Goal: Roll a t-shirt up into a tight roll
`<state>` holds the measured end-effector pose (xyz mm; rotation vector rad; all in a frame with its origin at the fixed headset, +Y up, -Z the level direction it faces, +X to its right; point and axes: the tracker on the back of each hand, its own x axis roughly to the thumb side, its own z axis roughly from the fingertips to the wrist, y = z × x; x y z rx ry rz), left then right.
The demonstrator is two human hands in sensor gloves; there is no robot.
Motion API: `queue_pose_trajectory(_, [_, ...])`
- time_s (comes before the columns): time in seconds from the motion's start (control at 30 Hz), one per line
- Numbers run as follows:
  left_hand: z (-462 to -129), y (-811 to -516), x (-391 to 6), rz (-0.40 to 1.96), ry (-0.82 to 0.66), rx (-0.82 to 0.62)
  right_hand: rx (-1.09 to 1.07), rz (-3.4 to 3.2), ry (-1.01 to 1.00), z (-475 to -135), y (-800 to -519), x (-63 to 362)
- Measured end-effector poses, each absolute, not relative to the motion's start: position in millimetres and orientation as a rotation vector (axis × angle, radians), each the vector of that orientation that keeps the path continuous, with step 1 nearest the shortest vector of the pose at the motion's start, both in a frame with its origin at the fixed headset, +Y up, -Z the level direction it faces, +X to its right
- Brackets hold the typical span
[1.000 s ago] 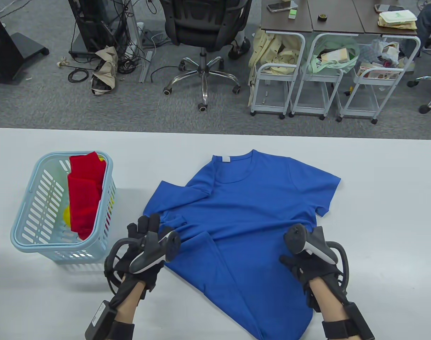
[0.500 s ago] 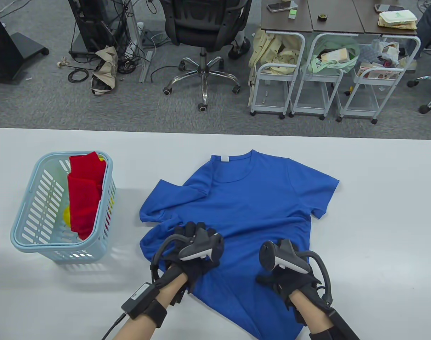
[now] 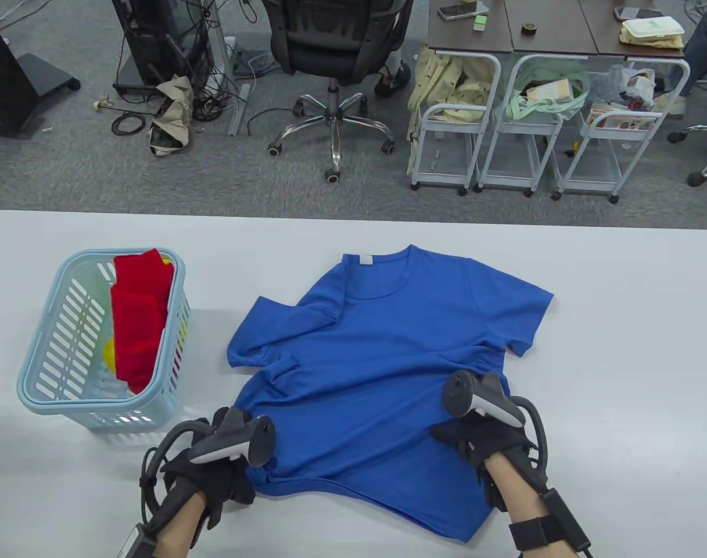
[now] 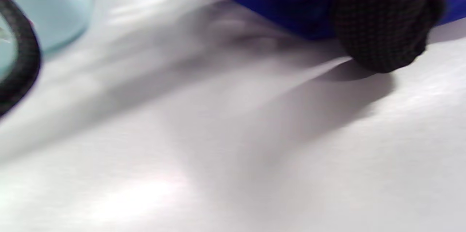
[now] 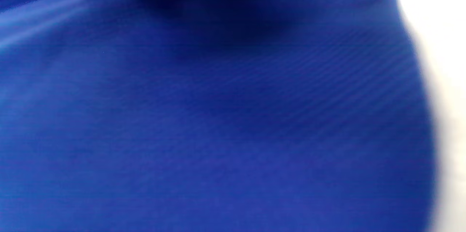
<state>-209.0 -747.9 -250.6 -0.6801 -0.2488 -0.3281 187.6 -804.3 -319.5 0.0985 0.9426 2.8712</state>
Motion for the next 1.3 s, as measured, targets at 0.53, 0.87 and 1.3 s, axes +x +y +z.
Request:
queue_pose_trajectory(0.53, [-262.0, -753.5, -164.9, -0.327, -0.225, -0.650, 0.027, 2.848, 0.914, -318.9, -793.2, 200.6])
queue_pose_trajectory(0.87, [-256.2, -701.5, -192.6, -0.076, -0.223, -0.519, 0.011, 2.862, 0.910, -319.9, -792.6, 199.4])
queue_pose_trajectory(1.3, [-301.4, -782.5, -175.7, -0.117, -0.159, -0.680, 0.019, 2.851, 0.858, -324.2, -790.8, 202.0])
